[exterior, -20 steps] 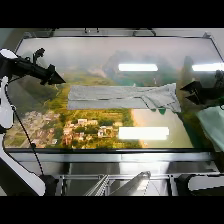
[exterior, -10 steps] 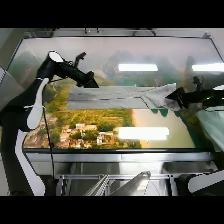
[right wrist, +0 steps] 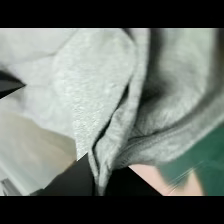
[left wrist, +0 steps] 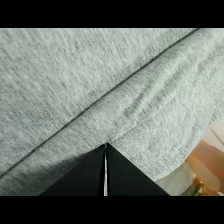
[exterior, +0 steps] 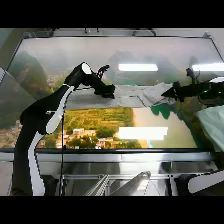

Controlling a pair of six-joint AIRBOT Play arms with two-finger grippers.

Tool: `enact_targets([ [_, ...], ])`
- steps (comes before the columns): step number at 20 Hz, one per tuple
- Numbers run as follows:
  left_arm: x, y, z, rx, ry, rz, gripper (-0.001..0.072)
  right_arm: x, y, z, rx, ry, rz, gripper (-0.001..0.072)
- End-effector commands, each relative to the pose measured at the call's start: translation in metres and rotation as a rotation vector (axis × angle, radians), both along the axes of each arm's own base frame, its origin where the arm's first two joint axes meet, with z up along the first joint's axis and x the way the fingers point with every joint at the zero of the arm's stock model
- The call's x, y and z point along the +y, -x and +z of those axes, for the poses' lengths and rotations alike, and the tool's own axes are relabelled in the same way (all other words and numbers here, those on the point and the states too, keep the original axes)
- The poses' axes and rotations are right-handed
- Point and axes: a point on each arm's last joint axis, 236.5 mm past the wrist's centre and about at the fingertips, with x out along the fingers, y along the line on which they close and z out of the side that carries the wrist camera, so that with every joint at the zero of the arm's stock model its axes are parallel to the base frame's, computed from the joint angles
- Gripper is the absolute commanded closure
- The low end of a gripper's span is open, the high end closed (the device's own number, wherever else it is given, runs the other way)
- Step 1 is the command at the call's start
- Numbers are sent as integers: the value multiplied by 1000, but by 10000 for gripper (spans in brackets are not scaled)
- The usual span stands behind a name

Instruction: Fold the shirts.

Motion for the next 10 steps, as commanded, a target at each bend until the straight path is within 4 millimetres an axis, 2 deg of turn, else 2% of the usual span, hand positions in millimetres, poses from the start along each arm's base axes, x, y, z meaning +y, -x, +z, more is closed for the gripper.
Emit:
enact_targets([
  [1,-11,5,-10,-34,-63,-25,700,-3,20,44,-31,-46,63,698],
  [3,-23,21,-5,-10,-62,-60,699,-8,26,68,-73,-38,69,698],
  [5,-53,38,20,-8,14,-92,694,-12,28,92,-135,-10,65,698],
  [7,-79,39,75,-85,133,-106,691,0,30,121,-211,-10,83,698],
  [8,-80,35,111,-140,185,-111,691,10,31,134,-245,-25,95,698],
  [10,-54,29,182,-232,233,-105,690,35,31,153,-296,-55,139,698],
])
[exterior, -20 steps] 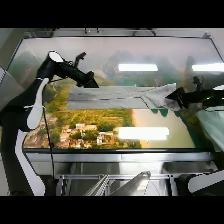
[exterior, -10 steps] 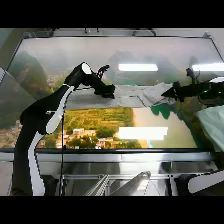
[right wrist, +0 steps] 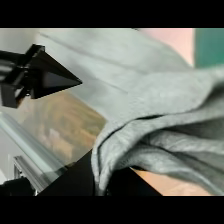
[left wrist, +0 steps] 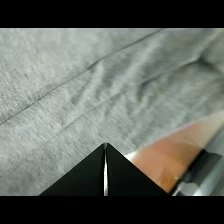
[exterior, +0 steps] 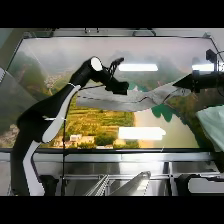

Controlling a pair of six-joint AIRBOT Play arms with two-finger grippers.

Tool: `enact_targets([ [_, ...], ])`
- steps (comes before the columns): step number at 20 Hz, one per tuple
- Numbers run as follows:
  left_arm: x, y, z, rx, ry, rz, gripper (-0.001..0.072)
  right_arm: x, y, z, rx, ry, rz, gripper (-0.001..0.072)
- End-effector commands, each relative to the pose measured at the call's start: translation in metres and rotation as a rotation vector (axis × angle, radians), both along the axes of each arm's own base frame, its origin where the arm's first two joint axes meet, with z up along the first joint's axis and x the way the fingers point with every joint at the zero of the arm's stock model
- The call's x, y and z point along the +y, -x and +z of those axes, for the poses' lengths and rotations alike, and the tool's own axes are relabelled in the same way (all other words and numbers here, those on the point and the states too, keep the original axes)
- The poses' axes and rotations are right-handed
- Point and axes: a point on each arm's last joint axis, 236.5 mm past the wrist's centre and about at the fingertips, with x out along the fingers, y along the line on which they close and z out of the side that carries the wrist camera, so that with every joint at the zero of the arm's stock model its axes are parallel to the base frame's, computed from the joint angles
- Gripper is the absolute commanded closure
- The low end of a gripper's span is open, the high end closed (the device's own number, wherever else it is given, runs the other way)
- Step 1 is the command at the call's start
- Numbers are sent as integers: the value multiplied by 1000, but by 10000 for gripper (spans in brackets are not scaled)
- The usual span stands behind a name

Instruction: Fold the shirts.

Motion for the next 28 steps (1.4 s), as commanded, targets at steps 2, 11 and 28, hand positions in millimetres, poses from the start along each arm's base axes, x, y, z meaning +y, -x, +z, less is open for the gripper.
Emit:
enact_targets([
  [2,54,0,138,-146,121,15,690,59,0,38,-110,-21,98,698],
  [11,207,6,235,-269,78,177,690,356,-4,-12,-249,-13,456,698],
  [28,216,28,222,-196,33,107,690,194,-30,19,-133,93,428,354],
])
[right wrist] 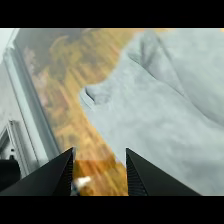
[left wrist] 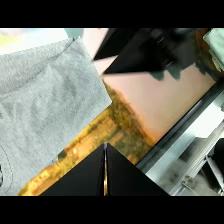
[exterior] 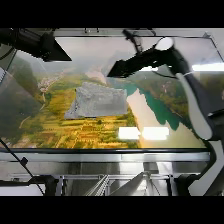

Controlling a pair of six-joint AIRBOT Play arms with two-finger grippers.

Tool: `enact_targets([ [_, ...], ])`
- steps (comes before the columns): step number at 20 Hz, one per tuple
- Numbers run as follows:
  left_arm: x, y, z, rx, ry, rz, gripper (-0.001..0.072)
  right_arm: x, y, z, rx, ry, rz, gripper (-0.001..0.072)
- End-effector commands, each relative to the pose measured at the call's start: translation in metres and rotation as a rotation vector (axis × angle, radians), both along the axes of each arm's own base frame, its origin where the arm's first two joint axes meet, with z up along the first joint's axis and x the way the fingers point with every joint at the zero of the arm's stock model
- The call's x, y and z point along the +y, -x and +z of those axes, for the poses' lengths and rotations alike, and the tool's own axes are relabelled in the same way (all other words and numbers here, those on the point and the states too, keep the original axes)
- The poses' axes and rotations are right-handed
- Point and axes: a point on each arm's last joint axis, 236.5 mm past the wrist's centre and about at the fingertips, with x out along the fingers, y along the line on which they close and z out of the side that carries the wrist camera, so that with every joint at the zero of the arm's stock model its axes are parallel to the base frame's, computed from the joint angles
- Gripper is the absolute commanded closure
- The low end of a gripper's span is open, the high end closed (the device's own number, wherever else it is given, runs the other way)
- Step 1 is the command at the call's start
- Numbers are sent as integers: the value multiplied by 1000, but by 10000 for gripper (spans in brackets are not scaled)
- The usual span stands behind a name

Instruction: Fold the shirts.

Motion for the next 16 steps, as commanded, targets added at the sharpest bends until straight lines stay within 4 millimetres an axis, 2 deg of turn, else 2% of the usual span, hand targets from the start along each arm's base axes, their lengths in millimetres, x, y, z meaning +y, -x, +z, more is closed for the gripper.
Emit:
enact_targets([
  [1,1,7,-3,21,-11,-20,690,-81,17,-7,83,91,-79,354],
  [2,1,8,-4,29,-13,-24,689,-94,21,-31,113,129,-138,347],
  [3,1,9,-7,38,-12,-23,690,-104,22,-56,140,160,-186,277],
  [4,1,11,-12,57,-11,-22,690,-109,24,-81,167,186,-223,61],
  [5,1,13,-19,78,-10,-18,690,-113,24,-104,189,215,-251,14],
  [6,1,16,-28,107,-8,-15,690,-114,25,-123,224,226,-266,14],
  [8,1,23,-44,150,-7,-16,690,-109,27,-148,312,210,-278,14],
  [11,0,29,-58,171,-1,-5,690,-89,25,-161,399,118,-296,15],
  [16,1,35,-64,186,-3,-11,690,-58,29,-193,418,148,-300,16],
])
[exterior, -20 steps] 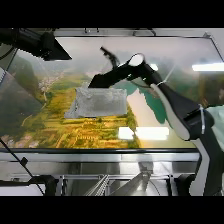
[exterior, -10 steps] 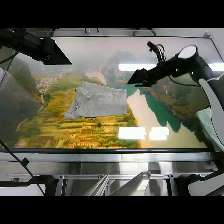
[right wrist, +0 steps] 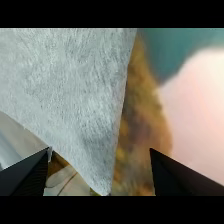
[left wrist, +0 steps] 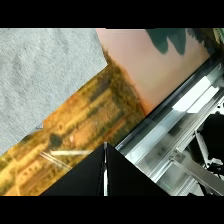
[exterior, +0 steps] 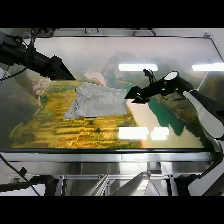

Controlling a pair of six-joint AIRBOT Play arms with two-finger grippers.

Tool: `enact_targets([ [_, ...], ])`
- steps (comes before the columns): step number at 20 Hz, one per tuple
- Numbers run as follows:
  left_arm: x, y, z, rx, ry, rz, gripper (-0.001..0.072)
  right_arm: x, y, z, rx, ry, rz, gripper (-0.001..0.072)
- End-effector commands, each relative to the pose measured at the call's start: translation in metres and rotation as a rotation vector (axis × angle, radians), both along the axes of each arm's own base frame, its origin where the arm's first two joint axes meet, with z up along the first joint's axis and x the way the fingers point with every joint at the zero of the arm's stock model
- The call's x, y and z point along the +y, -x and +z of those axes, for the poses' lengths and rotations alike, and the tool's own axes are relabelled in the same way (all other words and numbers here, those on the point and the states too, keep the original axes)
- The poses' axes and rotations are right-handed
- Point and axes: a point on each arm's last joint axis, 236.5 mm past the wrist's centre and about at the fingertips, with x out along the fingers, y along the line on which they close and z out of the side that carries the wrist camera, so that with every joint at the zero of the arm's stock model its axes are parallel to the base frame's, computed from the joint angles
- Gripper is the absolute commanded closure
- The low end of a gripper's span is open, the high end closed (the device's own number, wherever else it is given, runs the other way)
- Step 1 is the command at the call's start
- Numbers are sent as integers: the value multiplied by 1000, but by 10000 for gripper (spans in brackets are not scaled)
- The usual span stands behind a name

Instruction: Fold the shirts.

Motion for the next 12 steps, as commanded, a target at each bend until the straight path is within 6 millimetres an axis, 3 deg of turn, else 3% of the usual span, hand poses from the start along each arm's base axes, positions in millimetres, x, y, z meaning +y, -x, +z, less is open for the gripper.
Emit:
enact_targets([
  [1,0,2,-4,6,2,-1,690,22,4,-23,33,10,-15,27],
  [2,-1,2,-3,6,4,-1,690,30,8,-27,39,10,-3,146],
  [5,-1,3,-3,6,7,-2,690,46,15,-29,35,18,14,223],
  [6,-1,3,-3,6,7,-2,690,50,18,-28,38,18,23,353],
  [7,-1,3,-3,7,7,-3,690,56,23,-27,41,13,41,543],
  [8,-1,3,-3,7,7,-2,690,66,28,-20,47,-9,63,643],
  [9,-1,3,-3,7,7,-3,690,73,31,-6,41,-35,87,695],
  [10,-1,4,-3,11,6,-6,690,78,32,14,15,-55,115,695],
  [12,-1,6,-4,18,4,-13,690,74,20,84,-90,-100,121,696],
])
